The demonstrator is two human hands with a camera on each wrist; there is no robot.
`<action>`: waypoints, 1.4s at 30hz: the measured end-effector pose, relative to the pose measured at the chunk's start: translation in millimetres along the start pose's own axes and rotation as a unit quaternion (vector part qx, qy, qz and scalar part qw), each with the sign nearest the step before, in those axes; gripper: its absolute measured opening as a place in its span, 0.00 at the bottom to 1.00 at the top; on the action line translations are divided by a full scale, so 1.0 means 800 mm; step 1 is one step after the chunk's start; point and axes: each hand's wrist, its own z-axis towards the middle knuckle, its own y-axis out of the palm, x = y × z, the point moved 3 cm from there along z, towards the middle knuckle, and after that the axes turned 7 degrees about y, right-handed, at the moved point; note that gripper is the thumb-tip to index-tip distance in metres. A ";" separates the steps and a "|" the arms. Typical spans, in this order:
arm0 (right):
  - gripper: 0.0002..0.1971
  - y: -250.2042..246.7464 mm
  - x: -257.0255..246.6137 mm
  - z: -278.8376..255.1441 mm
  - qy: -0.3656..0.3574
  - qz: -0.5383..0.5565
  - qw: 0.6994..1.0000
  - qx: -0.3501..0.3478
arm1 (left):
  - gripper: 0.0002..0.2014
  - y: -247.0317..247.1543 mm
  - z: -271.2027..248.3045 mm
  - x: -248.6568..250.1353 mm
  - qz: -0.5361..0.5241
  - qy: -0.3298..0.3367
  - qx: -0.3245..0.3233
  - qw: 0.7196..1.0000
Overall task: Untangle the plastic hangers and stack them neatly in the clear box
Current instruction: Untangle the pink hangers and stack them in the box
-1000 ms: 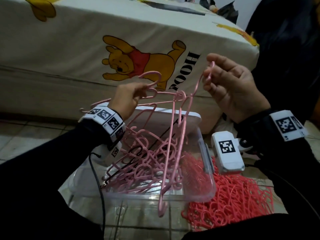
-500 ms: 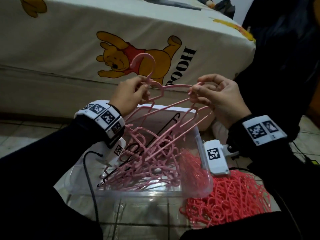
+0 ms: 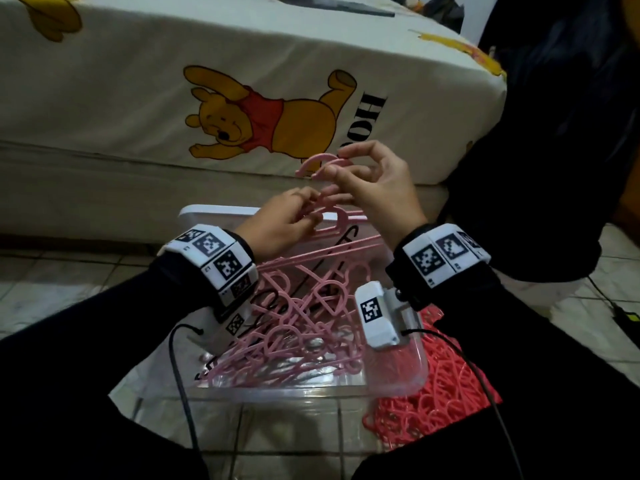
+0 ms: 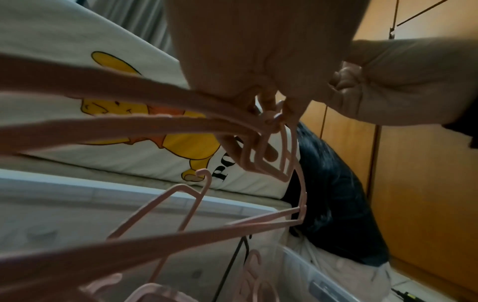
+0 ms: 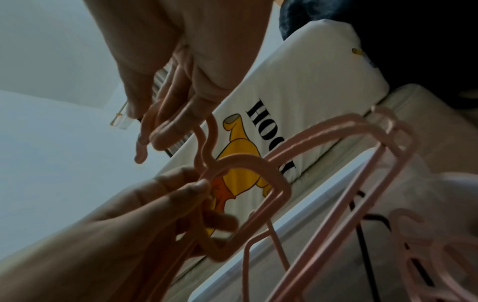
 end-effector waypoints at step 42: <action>0.17 0.073 0.293 0.011 0.092 -0.678 0.681 -0.262 | 0.08 -0.069 -0.001 -0.083 0.408 -0.096 0.054 0.906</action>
